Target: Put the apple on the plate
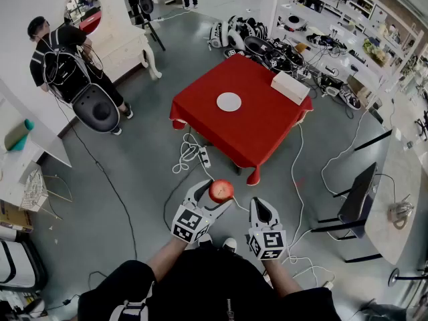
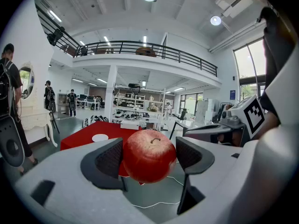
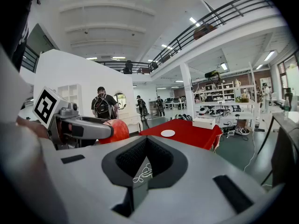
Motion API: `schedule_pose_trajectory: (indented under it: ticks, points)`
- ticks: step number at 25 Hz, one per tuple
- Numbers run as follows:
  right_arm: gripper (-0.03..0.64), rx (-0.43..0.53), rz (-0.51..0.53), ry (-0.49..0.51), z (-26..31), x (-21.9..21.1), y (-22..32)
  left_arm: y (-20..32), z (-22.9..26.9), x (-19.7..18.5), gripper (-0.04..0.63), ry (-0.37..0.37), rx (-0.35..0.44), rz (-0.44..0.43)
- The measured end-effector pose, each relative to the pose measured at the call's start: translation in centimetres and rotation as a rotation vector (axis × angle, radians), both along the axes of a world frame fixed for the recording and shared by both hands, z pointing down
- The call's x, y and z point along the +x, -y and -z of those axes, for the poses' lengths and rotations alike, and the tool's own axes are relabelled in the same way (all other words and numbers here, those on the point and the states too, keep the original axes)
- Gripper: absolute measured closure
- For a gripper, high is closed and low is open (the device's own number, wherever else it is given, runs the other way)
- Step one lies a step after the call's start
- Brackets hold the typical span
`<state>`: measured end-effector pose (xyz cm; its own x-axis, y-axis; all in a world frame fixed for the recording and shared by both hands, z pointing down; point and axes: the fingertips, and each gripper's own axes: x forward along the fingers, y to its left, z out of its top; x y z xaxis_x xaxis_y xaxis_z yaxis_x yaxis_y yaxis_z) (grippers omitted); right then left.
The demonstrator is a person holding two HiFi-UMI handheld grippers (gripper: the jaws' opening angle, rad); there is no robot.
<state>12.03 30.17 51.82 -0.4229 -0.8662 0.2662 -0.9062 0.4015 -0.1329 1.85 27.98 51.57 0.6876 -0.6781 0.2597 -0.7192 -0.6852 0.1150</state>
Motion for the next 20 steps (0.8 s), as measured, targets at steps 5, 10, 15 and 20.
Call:
schedule_pose_trajectory:
  ticks: [5,10,15,20]
  points:
    - [0.606,0.006,-0.002,-0.003,0.2,0.2,-0.1,-0.1,0.4,0.1,0.235,0.000,0.006,-0.003]
    - [0.606,-0.003,-0.005,0.006,-0.1,0.4,-0.5,-0.6,0.4,0.6,0.235,0.003,0.005,-0.008]
    - [0.606,-0.006,0.014,0.018,0.0,0.4,-0.8,-0.6,0.5,1.1,0.235,0.007,0.005,-0.019]
    - [0.606,-0.011,0.020,0.025,0.1,0.8,-0.8,-0.4,0.7,1.4,0.235,0.007,0.011,-0.025]
